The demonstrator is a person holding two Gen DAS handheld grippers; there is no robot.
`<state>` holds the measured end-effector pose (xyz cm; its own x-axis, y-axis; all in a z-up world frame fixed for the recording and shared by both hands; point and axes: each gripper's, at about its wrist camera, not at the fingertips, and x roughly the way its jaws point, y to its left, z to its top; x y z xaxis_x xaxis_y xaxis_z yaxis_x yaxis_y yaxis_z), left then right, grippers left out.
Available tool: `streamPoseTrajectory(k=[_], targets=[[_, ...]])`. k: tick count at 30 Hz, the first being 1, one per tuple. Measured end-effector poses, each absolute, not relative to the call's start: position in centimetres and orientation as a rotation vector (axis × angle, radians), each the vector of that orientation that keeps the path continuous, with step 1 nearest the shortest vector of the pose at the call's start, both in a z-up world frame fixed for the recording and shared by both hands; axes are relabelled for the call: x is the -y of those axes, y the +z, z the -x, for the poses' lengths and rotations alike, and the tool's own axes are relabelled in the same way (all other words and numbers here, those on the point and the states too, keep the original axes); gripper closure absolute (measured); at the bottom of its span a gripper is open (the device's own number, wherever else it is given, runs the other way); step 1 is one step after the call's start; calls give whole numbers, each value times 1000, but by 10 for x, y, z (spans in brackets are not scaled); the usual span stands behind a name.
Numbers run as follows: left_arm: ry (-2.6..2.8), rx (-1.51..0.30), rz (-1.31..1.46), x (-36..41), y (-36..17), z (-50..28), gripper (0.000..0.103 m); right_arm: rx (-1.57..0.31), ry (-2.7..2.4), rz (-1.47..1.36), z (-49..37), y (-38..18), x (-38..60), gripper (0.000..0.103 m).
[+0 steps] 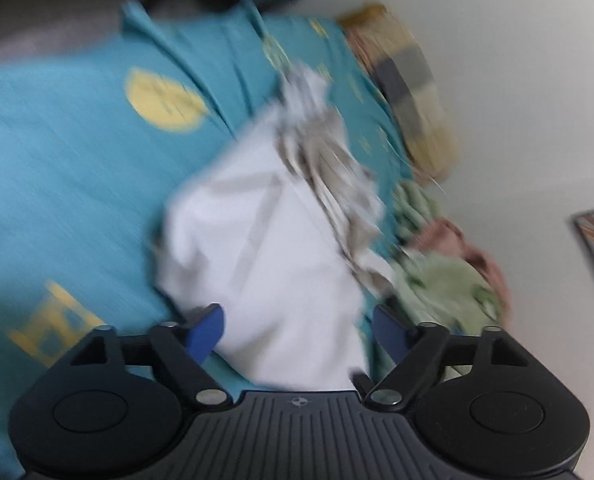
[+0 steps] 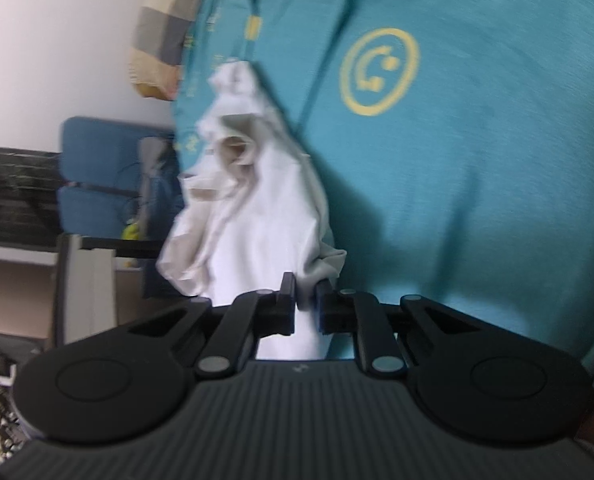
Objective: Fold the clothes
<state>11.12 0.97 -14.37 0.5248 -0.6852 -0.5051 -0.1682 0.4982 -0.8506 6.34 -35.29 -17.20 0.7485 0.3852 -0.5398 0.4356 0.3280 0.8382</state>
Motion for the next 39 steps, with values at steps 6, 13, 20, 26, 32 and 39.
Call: streamPoseTrajectory(k=[6, 13, 20, 26, 32, 39], targets=[[-539, -1142, 1166, 37, -185, -120, 18, -727, 29, -1329, -66, -167, 357, 92], [-429, -1045, 1205, 37, -201, -123, 19, -665, 66, -1403, -60, -165, 364, 93], [-206, -905, 1290, -1, -211, -108, 36, -627, 35, -1433, -52, -164, 369, 93], [-171, -831, 1317, -17, -211, -103, 78, -645, -4, -1439, -50, -170, 372, 93], [-193, -793, 1293, -20, -201, -103, 83, -722, -44, -1522, -50, -189, 373, 84], [-183, -789, 1287, -23, -199, -99, 84, -838, -12, -1496, -63, -201, 357, 44]])
